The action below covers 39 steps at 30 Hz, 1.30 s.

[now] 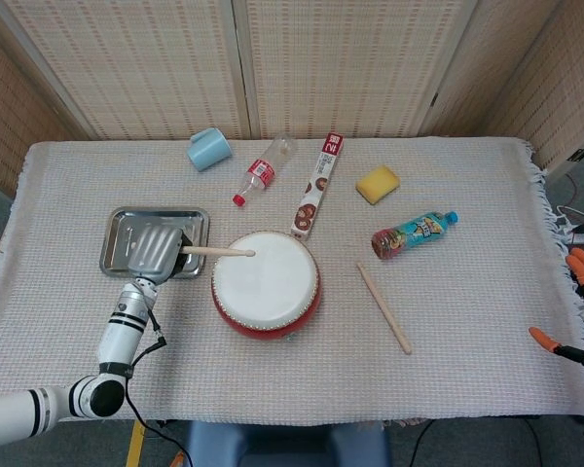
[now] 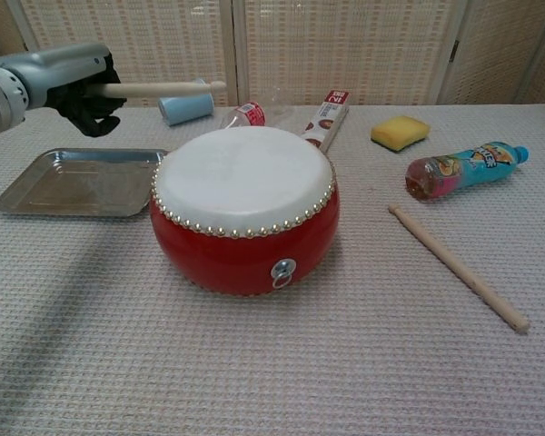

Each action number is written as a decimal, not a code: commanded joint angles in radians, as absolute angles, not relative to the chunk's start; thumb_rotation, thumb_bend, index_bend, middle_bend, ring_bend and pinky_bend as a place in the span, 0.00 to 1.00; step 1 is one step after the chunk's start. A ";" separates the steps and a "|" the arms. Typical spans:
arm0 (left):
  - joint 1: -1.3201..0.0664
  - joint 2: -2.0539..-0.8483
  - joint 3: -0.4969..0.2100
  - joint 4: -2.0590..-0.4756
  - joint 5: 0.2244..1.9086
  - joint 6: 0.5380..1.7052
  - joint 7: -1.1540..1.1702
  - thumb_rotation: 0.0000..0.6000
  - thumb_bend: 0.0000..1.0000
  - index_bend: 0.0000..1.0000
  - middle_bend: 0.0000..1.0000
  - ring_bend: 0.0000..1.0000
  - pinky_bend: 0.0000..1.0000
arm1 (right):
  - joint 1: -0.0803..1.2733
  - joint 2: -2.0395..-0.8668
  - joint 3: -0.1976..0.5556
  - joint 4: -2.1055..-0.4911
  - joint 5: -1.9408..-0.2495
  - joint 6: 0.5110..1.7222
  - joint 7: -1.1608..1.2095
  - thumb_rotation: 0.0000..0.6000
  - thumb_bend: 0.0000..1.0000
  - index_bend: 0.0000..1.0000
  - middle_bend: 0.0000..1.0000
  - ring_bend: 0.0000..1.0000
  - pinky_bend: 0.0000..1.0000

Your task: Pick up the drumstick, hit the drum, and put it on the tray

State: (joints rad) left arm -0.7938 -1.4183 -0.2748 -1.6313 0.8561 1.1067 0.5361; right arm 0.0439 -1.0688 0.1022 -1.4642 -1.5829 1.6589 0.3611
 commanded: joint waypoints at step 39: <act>-0.790 -1.456 -0.291 -1.606 0.902 1.149 0.464 1.00 0.59 1.00 1.00 1.00 1.00 | 0.041 -1.072 0.105 -1.452 -1.583 1.666 0.377 1.00 0.06 0.00 0.02 0.00 0.07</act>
State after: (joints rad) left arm -0.8060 -1.4706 -0.2563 -1.5759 0.8999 1.1271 0.5129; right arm 0.0408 -1.0722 0.1047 -1.4517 -1.5826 1.6657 0.3773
